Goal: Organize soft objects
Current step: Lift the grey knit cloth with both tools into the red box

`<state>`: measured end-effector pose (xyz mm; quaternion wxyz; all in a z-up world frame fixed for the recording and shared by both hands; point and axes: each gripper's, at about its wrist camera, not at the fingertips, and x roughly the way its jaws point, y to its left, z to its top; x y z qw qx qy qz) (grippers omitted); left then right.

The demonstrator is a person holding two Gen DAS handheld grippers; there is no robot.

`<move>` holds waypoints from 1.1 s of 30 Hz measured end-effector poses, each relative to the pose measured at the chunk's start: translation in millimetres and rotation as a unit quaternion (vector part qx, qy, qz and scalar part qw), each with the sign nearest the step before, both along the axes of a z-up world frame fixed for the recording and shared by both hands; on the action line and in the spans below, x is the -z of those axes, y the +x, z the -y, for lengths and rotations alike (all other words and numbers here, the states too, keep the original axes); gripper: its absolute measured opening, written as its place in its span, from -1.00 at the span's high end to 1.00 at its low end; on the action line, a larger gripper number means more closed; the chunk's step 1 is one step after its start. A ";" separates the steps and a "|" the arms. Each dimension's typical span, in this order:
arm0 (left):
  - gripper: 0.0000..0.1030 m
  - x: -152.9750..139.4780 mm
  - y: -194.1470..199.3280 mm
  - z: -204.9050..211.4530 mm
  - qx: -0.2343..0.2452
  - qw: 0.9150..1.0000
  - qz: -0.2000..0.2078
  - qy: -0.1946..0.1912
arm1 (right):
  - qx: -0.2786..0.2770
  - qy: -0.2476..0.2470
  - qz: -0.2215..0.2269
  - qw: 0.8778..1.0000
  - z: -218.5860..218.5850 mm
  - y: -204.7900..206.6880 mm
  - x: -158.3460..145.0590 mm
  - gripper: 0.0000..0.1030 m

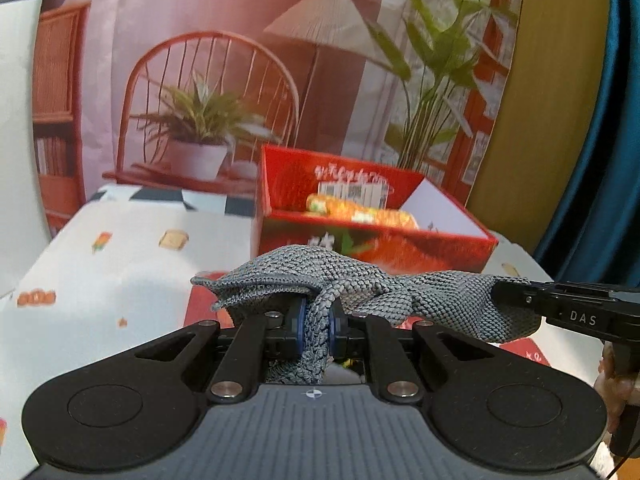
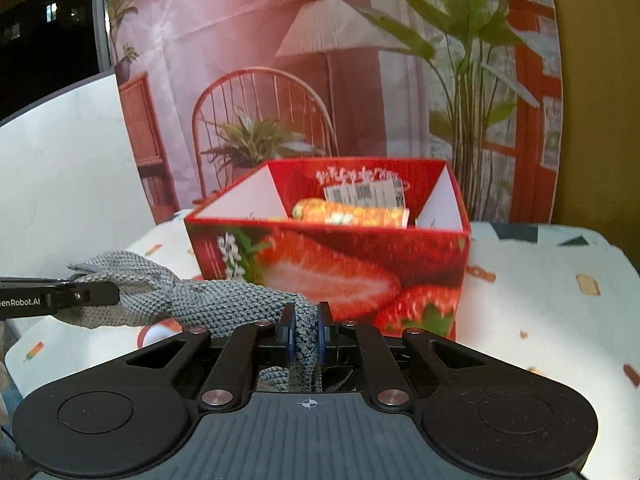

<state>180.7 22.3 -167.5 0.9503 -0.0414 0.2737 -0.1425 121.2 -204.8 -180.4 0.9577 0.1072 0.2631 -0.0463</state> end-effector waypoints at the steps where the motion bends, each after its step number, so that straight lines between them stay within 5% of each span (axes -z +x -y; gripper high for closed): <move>1: 0.77 -2.4 1.4 0.8 0.001 1.000 0.004 0.000 | 0.000 0.000 0.002 1.000 1.0 1.5 -2.0 0.82; 18: 0.78 -41.0 96.3 26.2 0.007 1.000 0.014 -0.005 | 0.018 0.001 0.015 1.000 63.6 83.7 -45.9 0.82; 29: 0.78 -12.1 177.2 51.4 0.028 0.997 -0.062 0.032 | 0.025 -0.015 -0.059 0.998 92.6 163.2 -12.9 0.83; 33: 0.78 6.2 199.1 62.4 0.054 0.991 -0.118 0.040 | 0.015 -0.017 -0.090 0.996 92.4 185.5 7.2 0.83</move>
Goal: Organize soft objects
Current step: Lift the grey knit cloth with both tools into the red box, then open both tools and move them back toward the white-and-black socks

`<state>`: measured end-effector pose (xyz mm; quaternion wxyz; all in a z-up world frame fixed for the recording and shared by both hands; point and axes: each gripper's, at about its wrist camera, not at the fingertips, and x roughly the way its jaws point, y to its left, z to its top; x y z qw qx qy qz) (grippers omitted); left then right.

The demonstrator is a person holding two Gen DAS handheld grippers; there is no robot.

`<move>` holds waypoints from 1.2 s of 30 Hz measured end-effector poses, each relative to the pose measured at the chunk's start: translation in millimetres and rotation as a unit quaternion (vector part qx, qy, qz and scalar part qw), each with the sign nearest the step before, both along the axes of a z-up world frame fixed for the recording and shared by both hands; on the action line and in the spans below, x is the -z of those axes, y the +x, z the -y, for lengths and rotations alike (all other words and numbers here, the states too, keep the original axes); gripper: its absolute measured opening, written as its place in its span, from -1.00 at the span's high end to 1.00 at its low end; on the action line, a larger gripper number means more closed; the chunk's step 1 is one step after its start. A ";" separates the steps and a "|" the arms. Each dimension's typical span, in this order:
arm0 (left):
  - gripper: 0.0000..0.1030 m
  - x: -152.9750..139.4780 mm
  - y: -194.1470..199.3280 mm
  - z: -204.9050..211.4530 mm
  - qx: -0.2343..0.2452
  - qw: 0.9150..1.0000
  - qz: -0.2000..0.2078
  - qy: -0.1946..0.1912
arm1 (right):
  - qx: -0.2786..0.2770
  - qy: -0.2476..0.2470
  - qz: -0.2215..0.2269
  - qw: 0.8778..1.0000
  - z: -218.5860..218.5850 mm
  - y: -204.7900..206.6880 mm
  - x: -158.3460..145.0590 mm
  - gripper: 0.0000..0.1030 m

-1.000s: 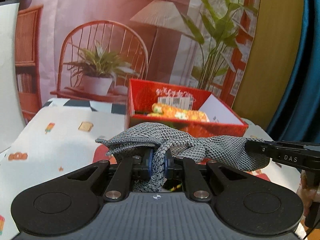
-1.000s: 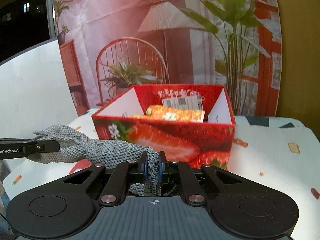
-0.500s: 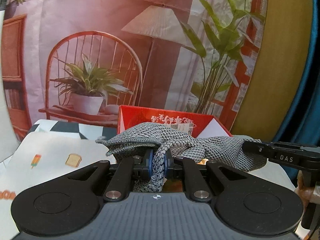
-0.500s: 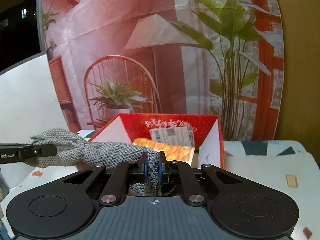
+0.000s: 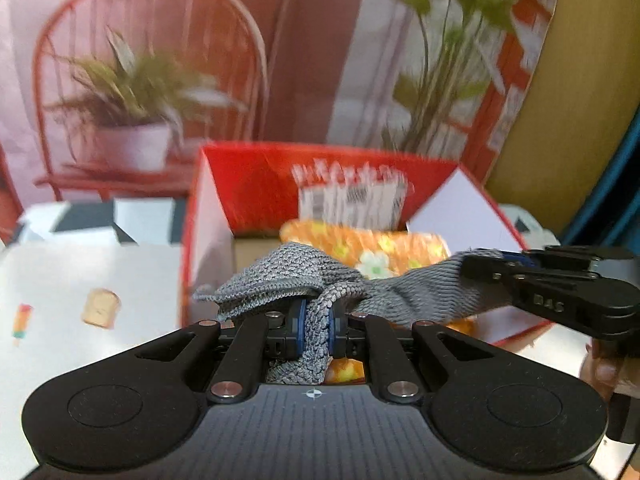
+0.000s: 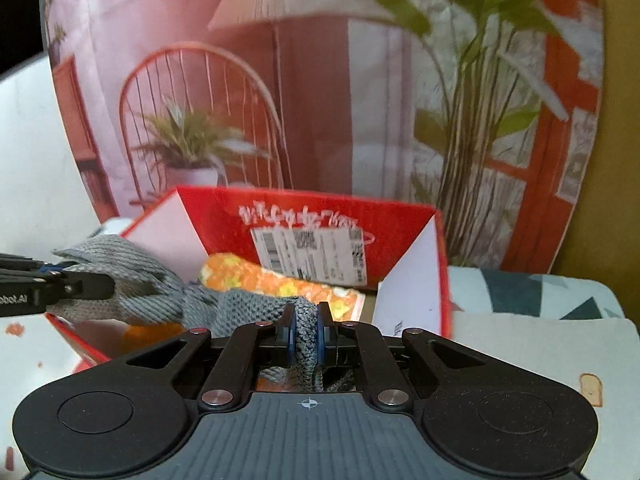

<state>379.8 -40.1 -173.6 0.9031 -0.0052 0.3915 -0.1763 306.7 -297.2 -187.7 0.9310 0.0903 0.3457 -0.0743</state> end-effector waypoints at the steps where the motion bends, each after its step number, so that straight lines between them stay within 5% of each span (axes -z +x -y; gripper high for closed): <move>1: 0.78 3.2 3.7 3.1 0.006 1.000 -0.004 0.006 | -0.004 0.003 -0.010 1.000 -0.7 3.9 3.8 0.83; 9: 0.78 19.2 27.8 16.3 0.016 0.999 -0.032 0.029 | -0.024 0.000 -0.058 0.998 0.4 30.7 21.0 0.83; 23: 0.75 31.0 35.1 23.6 0.017 0.998 -0.043 0.049 | -0.012 0.008 -0.068 0.998 4.4 31.0 31.6 0.79; 30: 0.10 15.0 20.4 17.8 0.023 0.999 -0.018 0.043 | 0.007 -0.008 -0.040 0.999 5.3 15.0 19.5 0.50; 36: -0.56 -11.5 -3.1 13.6 0.026 0.999 0.026 0.037 | 0.020 -0.017 -0.010 1.000 4.3 -3.2 -0.5 -0.04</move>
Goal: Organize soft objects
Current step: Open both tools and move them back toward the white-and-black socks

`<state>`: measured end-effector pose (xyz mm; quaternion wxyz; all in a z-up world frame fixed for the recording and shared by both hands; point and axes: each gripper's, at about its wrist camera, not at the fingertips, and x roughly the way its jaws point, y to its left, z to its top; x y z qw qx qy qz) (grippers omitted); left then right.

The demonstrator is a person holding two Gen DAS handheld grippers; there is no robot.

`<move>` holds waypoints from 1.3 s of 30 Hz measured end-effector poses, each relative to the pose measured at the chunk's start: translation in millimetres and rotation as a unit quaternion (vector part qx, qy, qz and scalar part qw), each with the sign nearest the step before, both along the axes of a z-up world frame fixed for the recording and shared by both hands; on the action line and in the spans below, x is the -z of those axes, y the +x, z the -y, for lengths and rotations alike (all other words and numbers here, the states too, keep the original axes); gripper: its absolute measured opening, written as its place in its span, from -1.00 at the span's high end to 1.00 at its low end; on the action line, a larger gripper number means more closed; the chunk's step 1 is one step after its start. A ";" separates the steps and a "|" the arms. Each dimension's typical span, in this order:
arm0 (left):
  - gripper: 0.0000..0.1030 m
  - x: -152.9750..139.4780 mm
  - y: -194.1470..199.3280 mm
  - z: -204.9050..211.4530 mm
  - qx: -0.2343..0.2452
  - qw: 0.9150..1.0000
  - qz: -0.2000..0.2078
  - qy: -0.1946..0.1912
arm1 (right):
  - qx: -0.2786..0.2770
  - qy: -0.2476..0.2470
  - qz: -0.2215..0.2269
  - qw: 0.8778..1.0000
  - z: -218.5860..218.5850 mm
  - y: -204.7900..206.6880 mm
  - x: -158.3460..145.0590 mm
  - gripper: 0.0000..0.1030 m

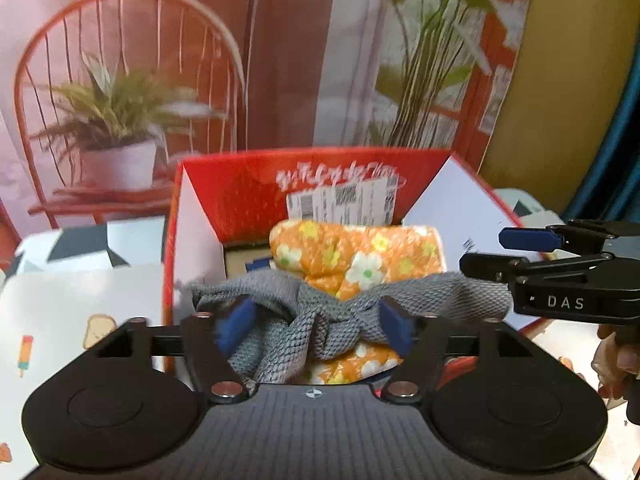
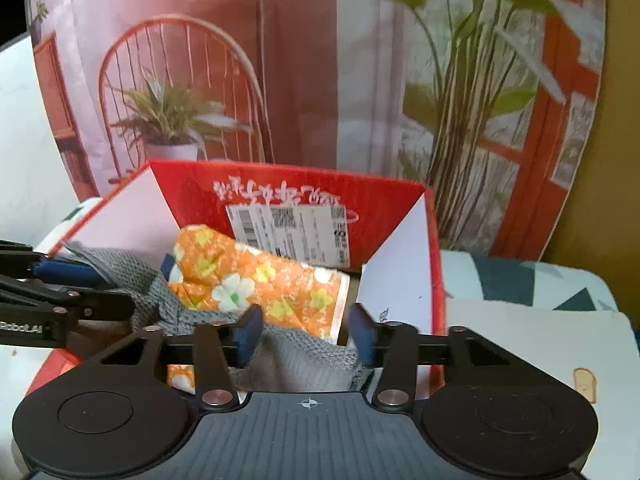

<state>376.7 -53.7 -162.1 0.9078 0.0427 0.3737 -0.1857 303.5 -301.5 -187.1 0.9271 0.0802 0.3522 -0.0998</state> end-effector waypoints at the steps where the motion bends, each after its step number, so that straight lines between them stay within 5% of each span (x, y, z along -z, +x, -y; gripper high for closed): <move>1: -0.70 -4.8 -5.2 -0.6 0.001 1.000 0.010 0.000 | 0.001 0.000 0.004 1.000 -0.6 -3.2 -3.0 -0.16; 8: -0.97 -30.1 -42.1 -10.5 0.000 0.998 0.055 -0.004 | 0.006 0.005 0.046 0.999 -8.5 -34.8 -22.4 -0.97; 26: -1.00 -28.3 -135.8 -50.7 -0.046 0.994 0.104 -0.001 | 0.019 0.020 0.102 0.994 -43.2 -117.7 -24.6 -0.99; 39: -1.00 9.4 -188.9 -73.0 -0.068 0.995 0.074 -0.019 | 0.032 0.028 0.102 0.994 -66.3 -176.9 12.9 -0.99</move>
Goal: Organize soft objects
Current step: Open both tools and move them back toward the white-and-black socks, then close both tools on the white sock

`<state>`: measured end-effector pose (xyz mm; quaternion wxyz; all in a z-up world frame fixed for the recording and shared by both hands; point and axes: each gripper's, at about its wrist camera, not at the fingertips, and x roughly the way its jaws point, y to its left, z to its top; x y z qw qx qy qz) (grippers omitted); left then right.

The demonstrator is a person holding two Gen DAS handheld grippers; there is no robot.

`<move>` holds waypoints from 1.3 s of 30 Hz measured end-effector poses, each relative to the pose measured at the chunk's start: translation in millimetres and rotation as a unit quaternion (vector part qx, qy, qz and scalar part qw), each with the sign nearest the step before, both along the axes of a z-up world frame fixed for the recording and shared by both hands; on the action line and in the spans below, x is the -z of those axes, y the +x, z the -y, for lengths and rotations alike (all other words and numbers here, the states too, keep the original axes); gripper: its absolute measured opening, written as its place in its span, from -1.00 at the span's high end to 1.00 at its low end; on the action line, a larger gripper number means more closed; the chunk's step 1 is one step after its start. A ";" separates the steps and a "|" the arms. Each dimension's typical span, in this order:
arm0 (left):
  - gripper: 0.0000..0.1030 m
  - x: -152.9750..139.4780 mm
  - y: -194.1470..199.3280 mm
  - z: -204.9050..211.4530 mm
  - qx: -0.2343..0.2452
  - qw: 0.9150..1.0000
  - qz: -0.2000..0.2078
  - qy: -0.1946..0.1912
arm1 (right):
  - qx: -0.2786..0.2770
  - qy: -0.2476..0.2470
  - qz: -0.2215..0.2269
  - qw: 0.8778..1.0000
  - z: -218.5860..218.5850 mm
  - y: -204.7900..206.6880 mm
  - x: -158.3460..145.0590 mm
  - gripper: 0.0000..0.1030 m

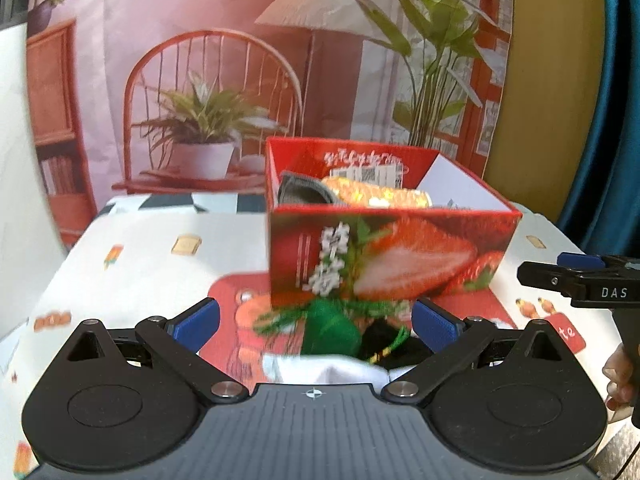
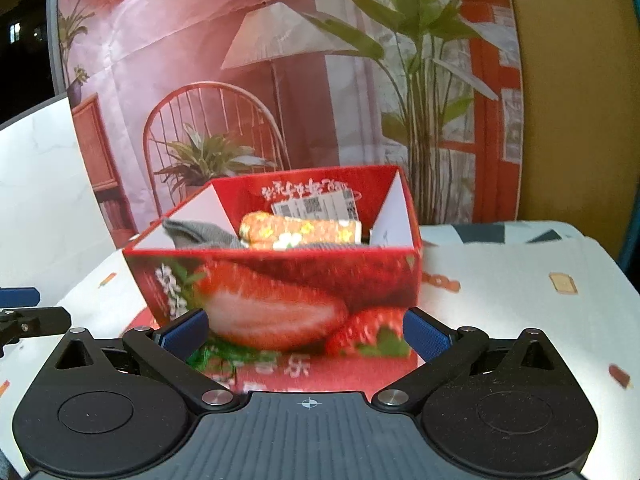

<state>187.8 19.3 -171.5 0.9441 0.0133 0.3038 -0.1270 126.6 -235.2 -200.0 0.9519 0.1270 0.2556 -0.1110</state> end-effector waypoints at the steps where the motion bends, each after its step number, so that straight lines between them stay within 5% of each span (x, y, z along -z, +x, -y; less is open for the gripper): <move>1: -1.00 2.5 -2.5 -1.4 -0.002 1.000 -0.003 -0.002 | 0.001 -0.001 -0.002 1.000 -1.3 -4.5 3.1 -0.99; 18: -0.79 47.2 -21.5 -5.3 0.001 0.998 -0.055 -0.022 | -0.017 -0.003 -0.050 0.999 -34.9 -36.7 54.1 -0.87; 24: -0.66 52.8 -1.2 -7.5 -0.006 0.998 -0.059 -0.013 | 0.013 0.000 -0.055 0.998 -26.3 -37.4 64.3 -0.63; 31: -0.60 63.5 19.3 -9.5 0.002 0.995 -0.078 -0.057 | 0.046 0.029 -0.054 0.997 -1.9 -39.6 73.6 -0.44; 36: -0.09 73.0 18.8 0.5 0.012 0.995 -0.086 -0.045 | 0.038 0.045 -0.053 0.997 1.3 -37.2 80.5 -0.22; 38: 0.27 75.1 17.7 0.8 0.017 0.995 -0.087 -0.044 | 0.030 0.051 -0.052 0.997 0.7 -35.3 81.2 -0.08; 39: 0.62 76.4 17.9 0.8 0.015 0.995 -0.089 -0.039 | 0.028 0.050 -0.052 0.997 -0.4 -34.5 81.3 -0.08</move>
